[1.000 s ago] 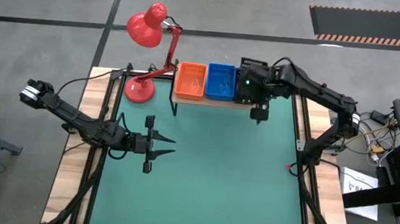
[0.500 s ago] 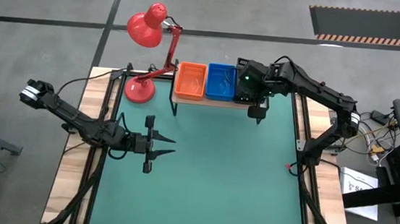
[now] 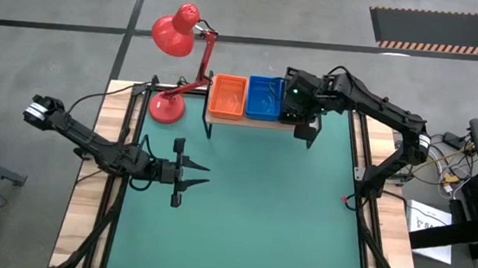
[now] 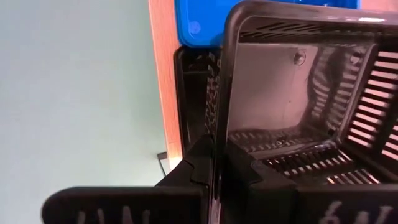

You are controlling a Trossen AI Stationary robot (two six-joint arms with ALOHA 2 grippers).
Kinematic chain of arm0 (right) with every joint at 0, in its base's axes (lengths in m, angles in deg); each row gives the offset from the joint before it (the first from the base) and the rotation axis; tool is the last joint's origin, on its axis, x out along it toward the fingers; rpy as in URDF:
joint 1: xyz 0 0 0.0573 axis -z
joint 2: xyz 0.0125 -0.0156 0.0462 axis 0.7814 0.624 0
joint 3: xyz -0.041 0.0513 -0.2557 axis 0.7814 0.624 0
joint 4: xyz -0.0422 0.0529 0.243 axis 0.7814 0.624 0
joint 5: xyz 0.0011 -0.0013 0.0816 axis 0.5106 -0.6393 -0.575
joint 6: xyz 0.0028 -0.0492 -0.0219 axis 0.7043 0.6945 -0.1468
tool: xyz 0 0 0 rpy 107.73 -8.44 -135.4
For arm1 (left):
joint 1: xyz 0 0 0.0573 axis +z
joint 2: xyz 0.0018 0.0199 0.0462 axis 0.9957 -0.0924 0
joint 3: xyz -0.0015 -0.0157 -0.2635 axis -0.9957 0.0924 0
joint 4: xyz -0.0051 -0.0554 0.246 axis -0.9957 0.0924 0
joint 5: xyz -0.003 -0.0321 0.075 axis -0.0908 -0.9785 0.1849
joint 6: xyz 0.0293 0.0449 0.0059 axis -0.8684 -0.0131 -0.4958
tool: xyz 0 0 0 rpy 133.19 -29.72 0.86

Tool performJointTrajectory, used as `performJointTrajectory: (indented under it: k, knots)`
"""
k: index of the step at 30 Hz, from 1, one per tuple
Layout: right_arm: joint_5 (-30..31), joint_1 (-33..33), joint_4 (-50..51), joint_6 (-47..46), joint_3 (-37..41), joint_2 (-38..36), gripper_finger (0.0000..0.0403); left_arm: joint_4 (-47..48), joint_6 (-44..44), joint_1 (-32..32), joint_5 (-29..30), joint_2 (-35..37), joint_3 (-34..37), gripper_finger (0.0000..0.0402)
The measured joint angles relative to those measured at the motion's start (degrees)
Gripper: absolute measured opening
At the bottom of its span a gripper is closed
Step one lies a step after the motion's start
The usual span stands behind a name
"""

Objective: Stack baskets on shelf by color
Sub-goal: Stack the black bin on the other black bins on the shelf

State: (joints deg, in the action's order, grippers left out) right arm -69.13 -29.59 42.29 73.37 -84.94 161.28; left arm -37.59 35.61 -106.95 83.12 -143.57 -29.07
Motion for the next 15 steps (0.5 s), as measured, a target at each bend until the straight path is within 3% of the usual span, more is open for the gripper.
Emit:
performJointTrajectory:
  k: [9,15]
  knots:
    - [-0.02,0.00,0.38,-0.28,0.01,0.00,0.0013,0.00,0.02,0.02,0.00,0.00,-0.01,0.0111]
    - [0.01,0.00,0.00,-1.19,0.02,0.02,0.0057,0.00,0.04,0.00,-0.02,0.00,-0.02,0.0111]
